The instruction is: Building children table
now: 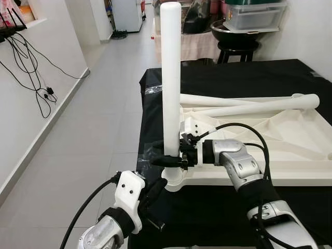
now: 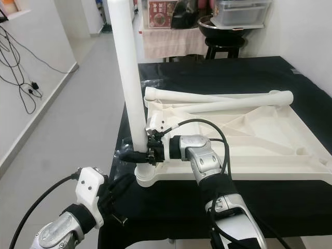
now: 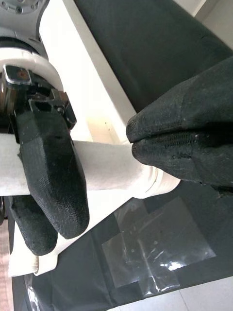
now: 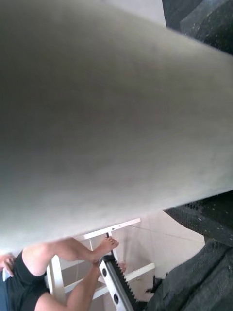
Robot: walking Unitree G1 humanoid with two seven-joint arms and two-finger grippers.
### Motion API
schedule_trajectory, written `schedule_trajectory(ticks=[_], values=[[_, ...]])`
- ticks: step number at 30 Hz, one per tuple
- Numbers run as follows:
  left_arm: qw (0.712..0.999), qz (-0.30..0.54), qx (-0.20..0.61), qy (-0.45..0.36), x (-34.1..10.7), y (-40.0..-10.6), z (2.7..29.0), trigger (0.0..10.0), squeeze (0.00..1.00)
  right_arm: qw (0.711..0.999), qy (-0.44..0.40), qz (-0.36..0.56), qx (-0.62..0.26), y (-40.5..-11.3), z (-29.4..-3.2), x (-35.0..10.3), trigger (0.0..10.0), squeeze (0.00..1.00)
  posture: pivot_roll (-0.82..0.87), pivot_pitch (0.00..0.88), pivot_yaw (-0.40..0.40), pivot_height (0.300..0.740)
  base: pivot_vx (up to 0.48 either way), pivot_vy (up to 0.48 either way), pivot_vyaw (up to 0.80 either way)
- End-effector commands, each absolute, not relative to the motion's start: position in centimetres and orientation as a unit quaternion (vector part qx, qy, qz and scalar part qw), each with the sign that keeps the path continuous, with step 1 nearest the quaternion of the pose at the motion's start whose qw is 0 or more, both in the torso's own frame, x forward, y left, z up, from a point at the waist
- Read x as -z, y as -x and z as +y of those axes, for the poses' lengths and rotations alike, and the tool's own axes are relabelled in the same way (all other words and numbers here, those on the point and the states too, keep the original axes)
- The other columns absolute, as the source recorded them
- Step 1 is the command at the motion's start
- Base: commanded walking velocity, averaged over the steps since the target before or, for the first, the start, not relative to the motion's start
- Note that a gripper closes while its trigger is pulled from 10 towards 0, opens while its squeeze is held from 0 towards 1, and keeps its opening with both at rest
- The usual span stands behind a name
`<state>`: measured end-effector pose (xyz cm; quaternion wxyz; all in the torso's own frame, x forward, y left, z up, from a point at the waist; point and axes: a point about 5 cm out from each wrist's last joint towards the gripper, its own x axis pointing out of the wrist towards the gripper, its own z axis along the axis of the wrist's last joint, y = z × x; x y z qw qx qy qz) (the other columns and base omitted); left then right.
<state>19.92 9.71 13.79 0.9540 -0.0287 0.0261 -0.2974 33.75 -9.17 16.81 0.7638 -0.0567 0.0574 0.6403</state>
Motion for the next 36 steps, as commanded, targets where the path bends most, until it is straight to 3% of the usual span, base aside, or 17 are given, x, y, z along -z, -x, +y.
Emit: schedule_trajectory(ticks=[1,5,7,8,10,13,19,20,22,23,24,25,30,31,32,33,36], values=[[0.954,0.033,0.296,0.026,-13.7,-19.8,9.7,10.0,0.0,0.751,0.054,0.065,-0.655,-33.7,-8.7,-16.6,0.0,0.0,0.03,0.03,0.014,0.74,0.0,0.0,0.0],[0.954,0.034,0.297,0.027,-13.7,-19.8,9.7,10.0,0.0,0.754,0.054,0.067,-0.651,-33.6,-9.0,-16.3,0.0,0.0,0.03,0.03,0.014,0.74,0.0,0.0,0.0],[0.954,0.034,0.298,0.028,-13.7,-19.7,9.6,10.0,0.0,0.796,0.094,0.092,-0.59,-33.4,-9.7,-14.6,0.0,0.0,0.02,0.042,0.007,0.74,0.0,0.0,0.0],[0.954,0.034,0.298,0.028,-13.7,-19.7,9.6,10.0,0.0,0.796,0.094,0.092,-0.59,-33.4,-9.7,-14.6,0.0,0.0,0.02,0.042,0.007,0.74,0.0,0.0,0.0],[0.954,0.033,0.296,0.03,-13.9,-19.7,9.8,10.0,0.0,0.931,0.028,0.094,-0.351,-32.4,-8.7,-13.0,0.0,0.0,0.01,0.076,0.007,0.74,0.0,0.0,0.0],[0.954,0.033,0.295,0.031,-14.0,-19.7,10.0,10.0,0.0,0.948,0.004,0.125,-0.293,-29.4,-7.2,-12.3,0.0,0.0,0.01,0.081,0.014,0.74,0.0,0.0,0.0],[0.953,0.04,0.299,0.037,-13.7,-19.7,10.0,10.0,0.0,0.93,0.075,0.111,-0.341,-30.0,-6.6,-12.4,0.0,0.0,0.02,0.066,0.018,0.74,0.0,0.0,0.0],[0.953,0.04,0.297,0.038,-13.7,-19.7,9.9,10.0,0.0,0.933,0.077,0.112,-0.332,-30.5,-6.8,-12.3,7.4,0.0,0.02,0.066,0.017,0.74,0.0,0.0,0.0],[0.954,0.041,0.296,0.038,-13.7,-19.6,9.9,10.0,0.0,0.936,0.081,0.11,-0.325,-30.7,-6.9,-12.4,7.4,0.0,0.02,0.066,0.016,0.74,0.0,0.0,0.0],[0.955,0.04,0.292,0.038,-13.7,-19.6,9.9,10.0,0.0,0.933,0.071,0.106,-0.337,-30.9,-6.8,-12.6,10.0,0.0,0.03,0.066,0.015,0.74,0.0,0.0,0.0],[0.955,0.04,0.292,0.038,-13.7,-19.6,9.9,10.0,0.0,0.933,0.071,0.106,-0.337,-30.9,-6.8,-12.6,10.0,0.0,0.03,0.066,0.015,0.74,0.0,0.0,0.0],[0.956,0.039,0.288,0.038,-13.7,-19.6,10.0,10.0,0.0,0.927,0.057,0.098,-0.357,-30.9,-6.4,-13.1,10.0,1.0,0.03,0.062,0.011,0.74,0.0,0.0,0.0],[0.957,0.039,0.286,0.04,-13.7,-19.7,9.8,10.0,0.0,0.889,0.03,0.043,-0.456,-30.8,-5.7,-15.6,10.0,1.0,0.03,0.051,0.008,0.74,0.0,0.0,0.0],[0.956,0.039,0.286,0.04,-13.6,-19.8,9.8,10.0,0.0,0.874,0.025,0.035,-0.484,-31.0,-5.8,-16.1,10.0,0.35,0.03,0.047,0.004,0.74,0.0,0.0,0.0],[0.956,0.039,0.286,0.04,-13.6,-19.8,9.8,10.0,0.0,0.874,0.025,0.035,-0.484,-31.0,-5.8,-16.1,10.0,0.35,0.03,0.047,0.004,0.74,0.0,0.0,0.0],[0.956,0.039,0.287,0.04,-13.6,-19.8,9.7,10.0,0.0,0.844,0.024,0.028,-0.535,-31.2,-6.2,-16.7,10.0,0.0,0.03,0.045,0.004,0.74,0.0,0.0,0.0],[0.956,0.039,0.288,0.04,-13.6,-19.8,9.7,10.0,0.0,0.814,0.036,0.026,-0.579,-31.4,-6.5,-16.9,10.0,0.0,0.03,0.037,0.003,0.74,0.0,0.0,0.0]])
